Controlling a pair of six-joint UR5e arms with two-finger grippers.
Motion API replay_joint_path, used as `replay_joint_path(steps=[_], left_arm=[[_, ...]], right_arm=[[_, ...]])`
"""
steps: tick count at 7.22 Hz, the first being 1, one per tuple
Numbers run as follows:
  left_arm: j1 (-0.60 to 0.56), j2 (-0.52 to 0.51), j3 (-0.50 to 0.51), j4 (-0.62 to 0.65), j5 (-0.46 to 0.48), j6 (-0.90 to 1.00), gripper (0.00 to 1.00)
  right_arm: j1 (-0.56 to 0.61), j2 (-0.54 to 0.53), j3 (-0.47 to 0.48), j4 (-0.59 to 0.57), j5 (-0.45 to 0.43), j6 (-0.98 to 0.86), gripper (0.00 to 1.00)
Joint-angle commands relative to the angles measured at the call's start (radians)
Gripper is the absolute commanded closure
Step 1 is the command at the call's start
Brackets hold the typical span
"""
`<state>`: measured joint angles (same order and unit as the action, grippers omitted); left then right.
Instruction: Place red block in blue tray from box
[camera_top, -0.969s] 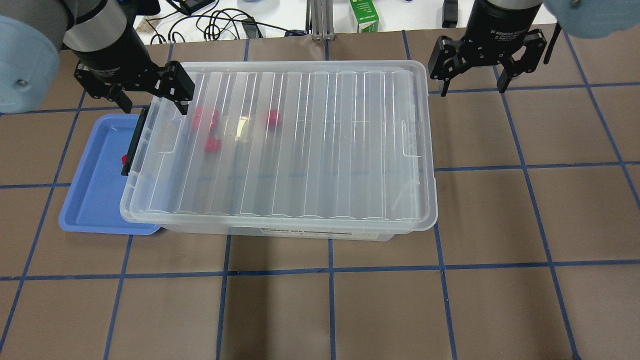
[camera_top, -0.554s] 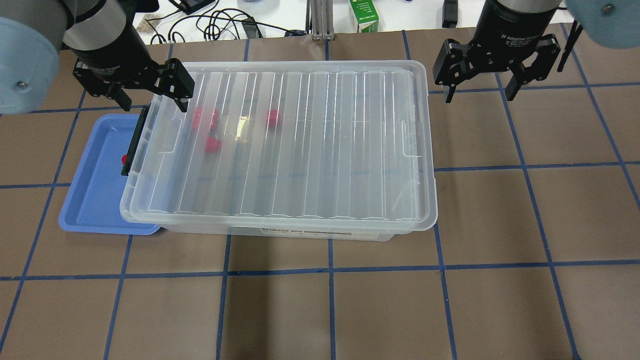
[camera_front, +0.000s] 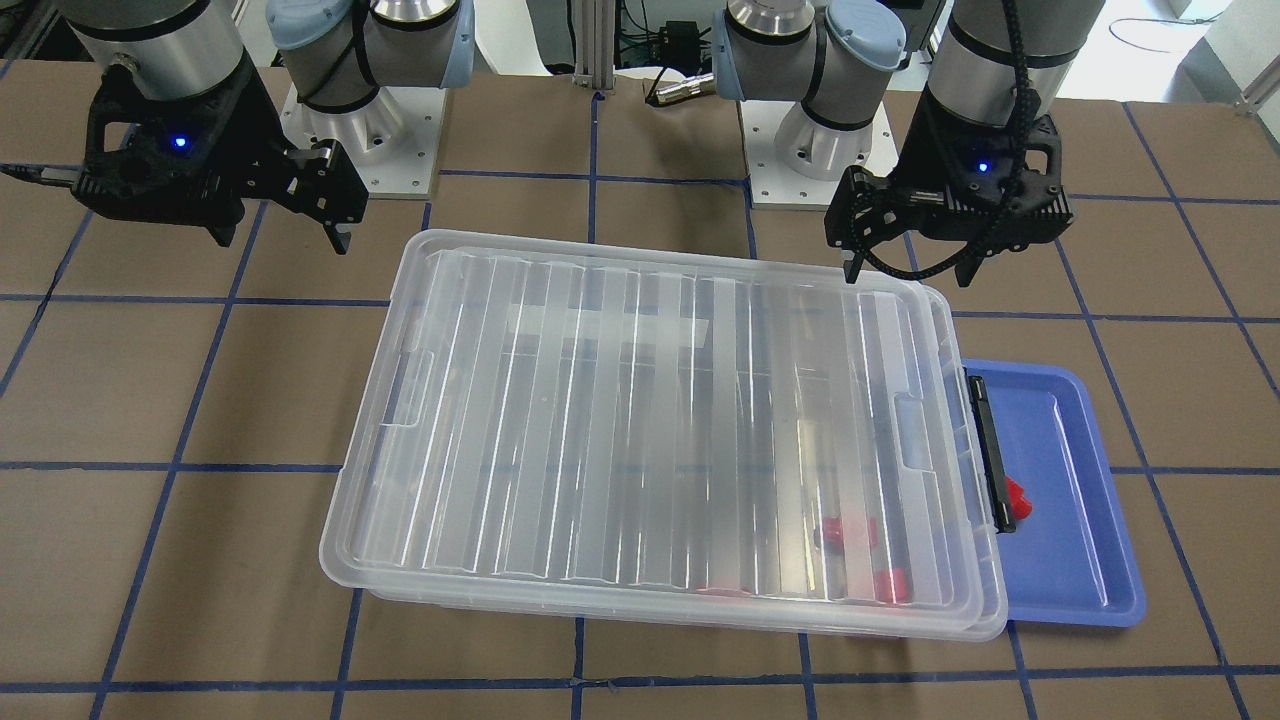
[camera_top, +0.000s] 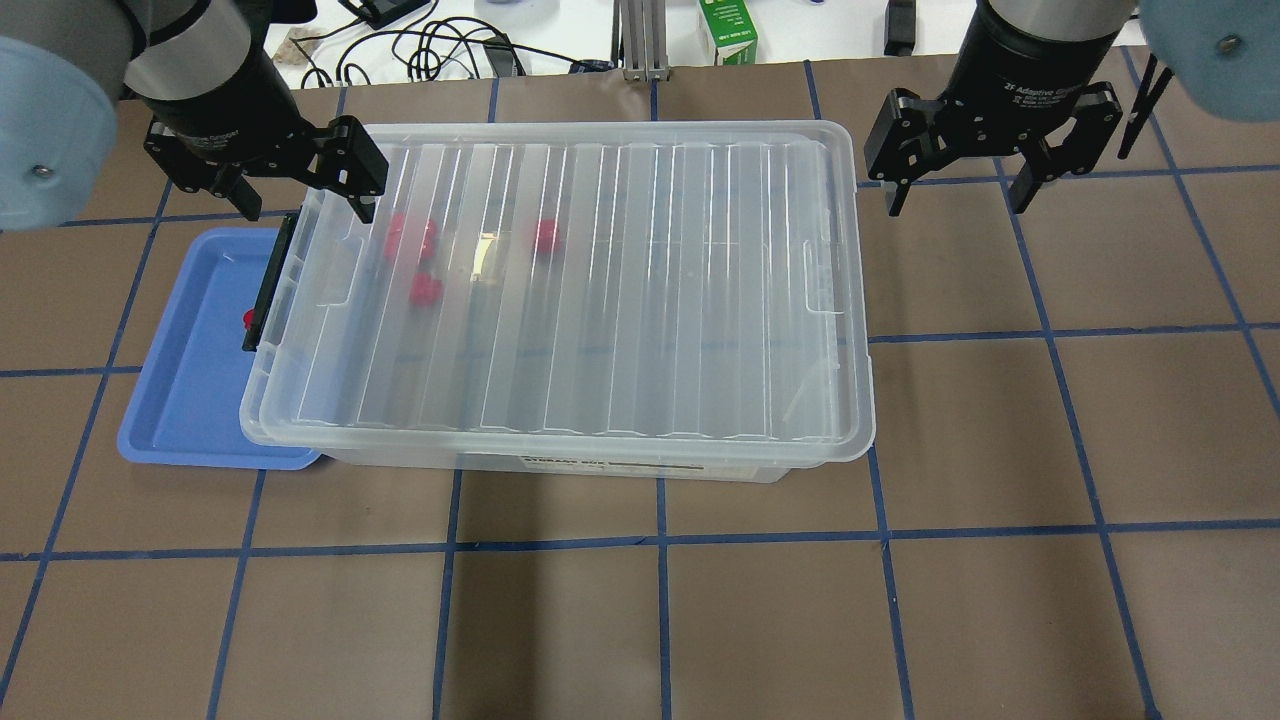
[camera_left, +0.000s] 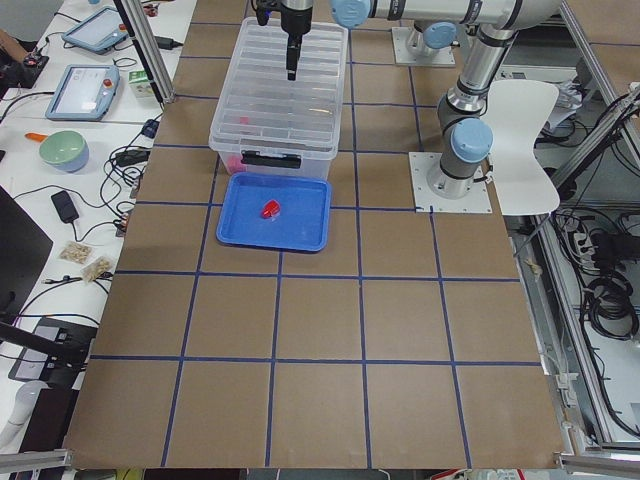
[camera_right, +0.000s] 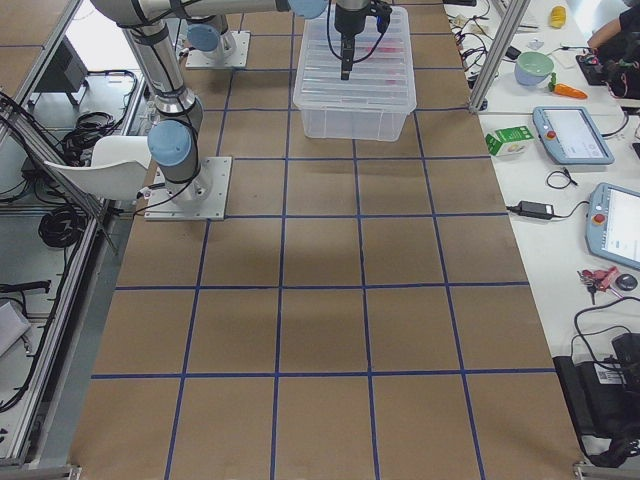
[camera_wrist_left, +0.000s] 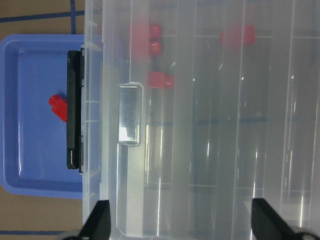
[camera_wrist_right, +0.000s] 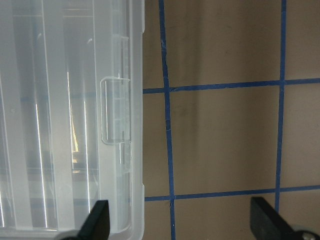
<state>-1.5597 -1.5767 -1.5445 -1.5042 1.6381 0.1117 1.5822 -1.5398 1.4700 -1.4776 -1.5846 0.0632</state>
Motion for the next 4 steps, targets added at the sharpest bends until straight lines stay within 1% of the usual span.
replay_joint_path(steps=[1, 4], left_arm=[[0.003, 0.012, 0.003, -0.02, -0.001, 0.062, 0.0], [0.001, 0.0, 0.001, -0.034, -0.007, 0.026, 0.0]], right_arm=[[-0.002, 0.0, -0.003, -0.001, -0.005, 0.0, 0.0], [-0.002, 0.0, -0.004, 0.0, -0.006, 0.003, 0.0]])
